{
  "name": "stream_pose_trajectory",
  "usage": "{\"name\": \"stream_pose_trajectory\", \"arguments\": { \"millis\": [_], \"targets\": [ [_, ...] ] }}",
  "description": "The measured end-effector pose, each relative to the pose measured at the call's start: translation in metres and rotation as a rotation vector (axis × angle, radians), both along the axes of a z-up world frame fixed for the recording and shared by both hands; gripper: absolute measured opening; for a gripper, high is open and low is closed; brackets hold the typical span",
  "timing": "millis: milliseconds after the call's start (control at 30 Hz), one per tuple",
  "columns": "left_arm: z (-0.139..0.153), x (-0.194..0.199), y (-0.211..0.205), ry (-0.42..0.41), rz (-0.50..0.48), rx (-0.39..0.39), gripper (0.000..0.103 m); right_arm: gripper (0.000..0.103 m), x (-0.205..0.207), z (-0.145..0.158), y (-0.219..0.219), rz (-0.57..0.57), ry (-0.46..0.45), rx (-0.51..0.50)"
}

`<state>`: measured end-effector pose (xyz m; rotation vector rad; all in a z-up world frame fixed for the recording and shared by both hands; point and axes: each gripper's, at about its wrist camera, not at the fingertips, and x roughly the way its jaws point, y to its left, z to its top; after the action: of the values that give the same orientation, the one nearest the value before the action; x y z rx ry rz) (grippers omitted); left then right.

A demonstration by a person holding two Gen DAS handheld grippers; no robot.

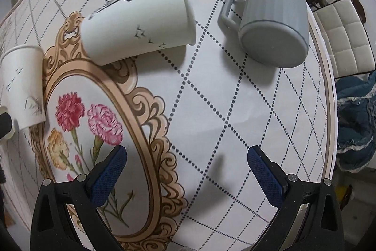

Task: Flip cup upright
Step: 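Move the left tool toward the white calligraphy cup lying on its side, then grasp the white calligraphy cup with the left tool and lift it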

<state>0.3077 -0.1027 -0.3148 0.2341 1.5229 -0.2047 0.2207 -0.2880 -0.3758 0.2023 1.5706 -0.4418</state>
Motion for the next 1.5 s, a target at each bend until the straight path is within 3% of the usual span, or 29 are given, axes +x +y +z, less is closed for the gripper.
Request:
{"name": "stream_pose_trajectory", "arguments": {
  "millis": [167, 367, 400, 433, 733, 967, 1200, 1500],
  "targets": [
    [-0.01, 0.014, -0.009, 0.014, -0.013, -0.042, 0.094, 0.103, 0.004, -0.003, -0.006, -0.025, 0.01, -0.006],
    [-0.024, 0.028, -0.014, 0.025, -0.028, -0.061, 0.071, 0.103, 0.012, -0.004, -0.012, -0.045, 0.016, -0.02],
    [-0.027, 0.031, -0.015, 0.025, -0.032, -0.063, 0.059, 0.103, 0.013, -0.004, -0.013, -0.047, 0.015, -0.023],
    [-0.029, 0.031, -0.016, 0.027, -0.035, -0.062, 0.056, 0.103, 0.014, -0.004, -0.016, -0.048, 0.015, -0.025],
    [-0.018, 0.022, -0.023, -0.037, -0.059, -0.053, 0.055, 0.103, 0.005, 0.007, -0.017, -0.054, -0.005, -0.043],
    [0.017, -0.02, -0.016, -0.085, -0.057, -0.065, 0.055, 0.103, -0.007, 0.033, -0.017, -0.047, -0.035, -0.044],
    [0.046, -0.067, 0.007, -0.09, 0.004, -0.068, 0.055, 0.103, -0.031, 0.057, -0.001, 0.004, -0.069, -0.042],
    [0.022, -0.139, -0.003, -0.019, 0.035, -0.062, 0.055, 0.103, -0.083, 0.046, 0.002, 0.055, -0.031, -0.041]
  ]
}}
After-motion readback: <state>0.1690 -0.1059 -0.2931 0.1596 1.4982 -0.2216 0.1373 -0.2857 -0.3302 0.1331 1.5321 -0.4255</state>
